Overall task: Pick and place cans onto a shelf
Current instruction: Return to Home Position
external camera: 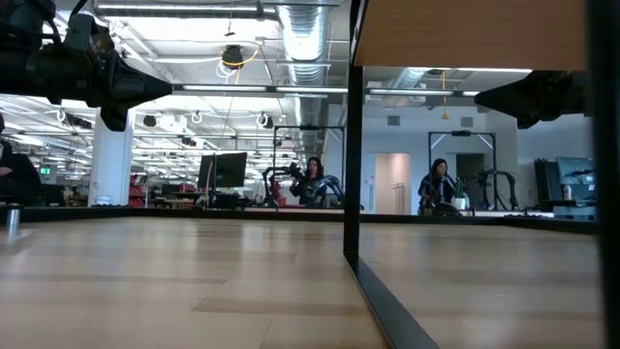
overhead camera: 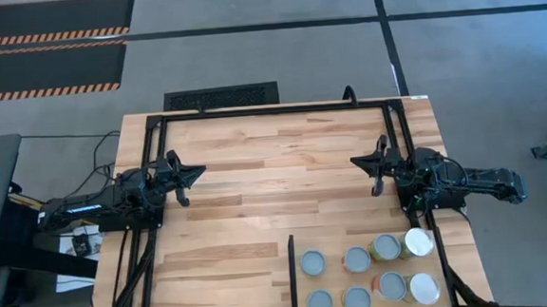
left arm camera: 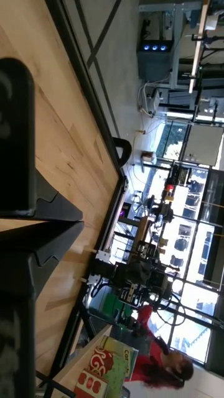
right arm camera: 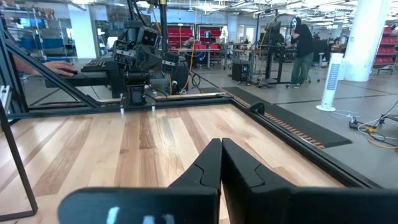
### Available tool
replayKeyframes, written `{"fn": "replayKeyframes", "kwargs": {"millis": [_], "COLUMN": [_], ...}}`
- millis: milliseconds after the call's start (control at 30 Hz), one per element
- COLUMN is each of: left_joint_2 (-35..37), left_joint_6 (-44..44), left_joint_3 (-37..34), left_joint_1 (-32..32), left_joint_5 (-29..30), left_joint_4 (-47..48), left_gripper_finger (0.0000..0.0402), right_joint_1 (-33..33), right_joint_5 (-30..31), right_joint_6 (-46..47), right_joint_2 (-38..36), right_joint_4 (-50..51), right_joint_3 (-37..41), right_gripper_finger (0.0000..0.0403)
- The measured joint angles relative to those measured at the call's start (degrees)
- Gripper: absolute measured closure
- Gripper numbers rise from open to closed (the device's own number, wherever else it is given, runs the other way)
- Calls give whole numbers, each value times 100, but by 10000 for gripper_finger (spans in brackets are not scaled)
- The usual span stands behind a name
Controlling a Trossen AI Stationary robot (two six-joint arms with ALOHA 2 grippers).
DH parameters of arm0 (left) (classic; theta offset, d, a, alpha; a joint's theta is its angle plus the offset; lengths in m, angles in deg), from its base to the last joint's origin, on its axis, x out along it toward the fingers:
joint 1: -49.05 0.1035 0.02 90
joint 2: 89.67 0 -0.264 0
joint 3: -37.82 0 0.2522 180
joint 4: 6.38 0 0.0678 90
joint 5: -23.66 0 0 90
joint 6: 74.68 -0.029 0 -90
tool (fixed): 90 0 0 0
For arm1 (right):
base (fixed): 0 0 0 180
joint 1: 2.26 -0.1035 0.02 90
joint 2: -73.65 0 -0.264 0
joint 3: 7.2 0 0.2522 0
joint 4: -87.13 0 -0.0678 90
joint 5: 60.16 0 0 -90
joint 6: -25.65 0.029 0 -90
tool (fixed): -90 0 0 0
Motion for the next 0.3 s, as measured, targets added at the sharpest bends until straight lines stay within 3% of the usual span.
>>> {"fn": "replayKeyframes", "kwargs": {"millis": [300], "left_joint_2": [-1], "left_joint_6": [0], "left_joint_3": [0], "left_joint_1": [0], "left_joint_5": [0], "left_joint_4": [0], "left_gripper_finger": [401], "right_joint_1": [-1], "right_joint_5": [0], "right_joint_6": [0], "right_joint_2": [0], "right_joint_4": [0], "right_joint_3": [0], "right_gripper_finger": [375]}}
